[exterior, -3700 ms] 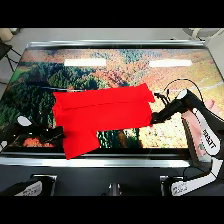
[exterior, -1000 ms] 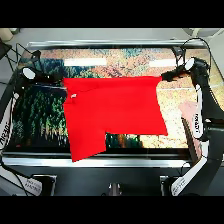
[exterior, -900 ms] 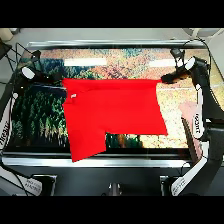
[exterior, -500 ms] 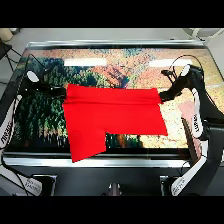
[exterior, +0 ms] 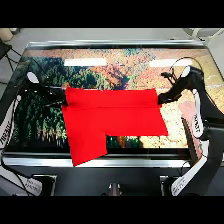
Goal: Fold the shirts.
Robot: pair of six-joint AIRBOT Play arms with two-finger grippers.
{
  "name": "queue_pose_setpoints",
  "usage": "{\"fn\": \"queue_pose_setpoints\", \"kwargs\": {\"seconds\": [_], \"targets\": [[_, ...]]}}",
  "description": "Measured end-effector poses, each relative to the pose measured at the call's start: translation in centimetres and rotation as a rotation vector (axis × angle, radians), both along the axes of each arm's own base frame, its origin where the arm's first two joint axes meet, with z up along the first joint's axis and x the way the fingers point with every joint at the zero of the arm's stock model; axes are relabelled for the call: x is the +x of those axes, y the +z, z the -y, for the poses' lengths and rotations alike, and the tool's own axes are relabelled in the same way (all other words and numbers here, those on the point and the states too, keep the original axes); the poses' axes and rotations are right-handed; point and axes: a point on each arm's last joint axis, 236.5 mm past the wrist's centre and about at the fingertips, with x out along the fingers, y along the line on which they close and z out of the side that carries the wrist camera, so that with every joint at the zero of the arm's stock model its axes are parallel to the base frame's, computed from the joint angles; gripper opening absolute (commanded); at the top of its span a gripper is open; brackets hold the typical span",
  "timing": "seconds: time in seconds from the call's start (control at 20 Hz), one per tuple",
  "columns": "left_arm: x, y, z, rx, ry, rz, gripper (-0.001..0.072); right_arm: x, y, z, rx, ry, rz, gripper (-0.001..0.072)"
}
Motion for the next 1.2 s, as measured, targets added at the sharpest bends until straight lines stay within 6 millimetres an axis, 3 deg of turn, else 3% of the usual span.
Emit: {"fn": "queue_pose_setpoints", "kwargs": {"seconds": [0.2, 0.3, 0.4, 0.55, 0.7, 0.85, 1.0, 1.15, 1.2], "targets": [[-1.1, 3.3, -1.8, -0.005, 0.032, 0.013, 0.0528, -2.3, 4.1, 2.4, 0.013, -0.016, -0.028, 0.0523], [-3.3, 4.1, -2.3, -0.008, 0.047, -0.006, 0.0528, -4.6, 4.9, 2.9, 0.022, -0.025, -0.070, 0.0523], [-6.9, 3.6, -2.2, -0.014, 0.053, -0.050, 0.0527, -7.3, 4.8, 2.9, 0.033, -0.027, -0.111, 0.0523], [-13.4, 0.9, -0.9, -0.045, 0.060, -0.108, 0.0527, -10.6, 3.5, 2.5, 0.041, -0.029, -0.139, 0.0523], [-18.2, -1.9, 0.8, -0.095, 0.076, -0.146, 0.0527, -12.6, 2.4, 2.0, 0.045, -0.028, -0.153, 0.0523], [-19.6, -3.2, 2.4, -0.147, 0.091, -0.133, 0.0527, -13.7, 1.4, 2.1, 0.039, -0.026, -0.166, 0.0523], [-19.9, -3.9, 4.0, -0.170, 0.082, -0.115, 0.0525, -14.1, 0.6, 2.1, 0.031, -0.028, -0.164, 0.0523], [-20.2, -4.6, 5.6, -0.187, 0.067, -0.131, 0.0365, -14.6, -0.3, 2.1, 0.027, -0.031, -0.169, 0.0528], [-20.2, -4.9, 5.8, -0.184, 0.075, -0.134, 0.0363, -15.0, -0.6, 2.0, 0.028, -0.031, -0.179, 0.0530]]}}
